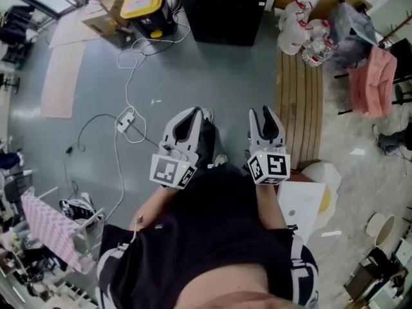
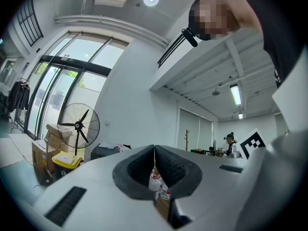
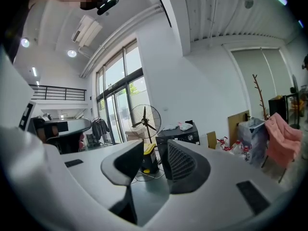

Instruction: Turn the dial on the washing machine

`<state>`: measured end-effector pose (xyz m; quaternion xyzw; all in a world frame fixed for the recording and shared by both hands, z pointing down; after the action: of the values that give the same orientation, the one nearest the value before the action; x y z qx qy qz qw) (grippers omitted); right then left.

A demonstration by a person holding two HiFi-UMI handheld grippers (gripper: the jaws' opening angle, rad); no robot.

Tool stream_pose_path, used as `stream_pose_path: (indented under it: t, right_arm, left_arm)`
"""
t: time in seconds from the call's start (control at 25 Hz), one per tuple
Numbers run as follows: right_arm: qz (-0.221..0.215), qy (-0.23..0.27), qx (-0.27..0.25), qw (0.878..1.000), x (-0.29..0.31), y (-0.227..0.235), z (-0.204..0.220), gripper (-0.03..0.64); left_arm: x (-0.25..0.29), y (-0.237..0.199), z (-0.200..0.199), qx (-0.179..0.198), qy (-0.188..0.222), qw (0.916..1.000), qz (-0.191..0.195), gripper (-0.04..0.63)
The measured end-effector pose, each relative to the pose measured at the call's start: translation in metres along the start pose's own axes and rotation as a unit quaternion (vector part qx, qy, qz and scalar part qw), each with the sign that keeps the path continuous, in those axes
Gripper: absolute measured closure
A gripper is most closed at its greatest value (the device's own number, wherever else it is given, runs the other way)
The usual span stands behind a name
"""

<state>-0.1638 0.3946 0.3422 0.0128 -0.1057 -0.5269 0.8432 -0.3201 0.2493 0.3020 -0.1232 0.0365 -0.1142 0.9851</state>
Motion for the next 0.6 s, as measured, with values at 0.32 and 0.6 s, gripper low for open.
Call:
stream_pose_path:
  t: [0.32, 0.6]
  right_arm:
    - [0.015, -0.003, -0.004, 1.0, 0.139, 0.04, -0.014, 0.457]
    - [0.024, 0.0, 0.002, 1.0, 0.301, 0.076, -0.052, 0.456]
  left_arm:
    - [0.127, -0.087, 0.002, -0.013, 0.006, 0.9997, 0.02, 0.572]
    - [0.265, -0.187, -0.037, -0.014, 0.011, 0.9987, 0.048, 0.572]
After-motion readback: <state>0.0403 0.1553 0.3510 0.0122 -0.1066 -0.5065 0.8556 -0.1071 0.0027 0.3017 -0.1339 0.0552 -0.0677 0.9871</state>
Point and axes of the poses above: the fingertips, and each gripper's own axes: x forward along the fingers, y to its right, z out of its underside, the point moved 6 cm from there along -x, backward along the fingers, and after that the axes turned 4 degrees about -x, right-handed, at the moved point
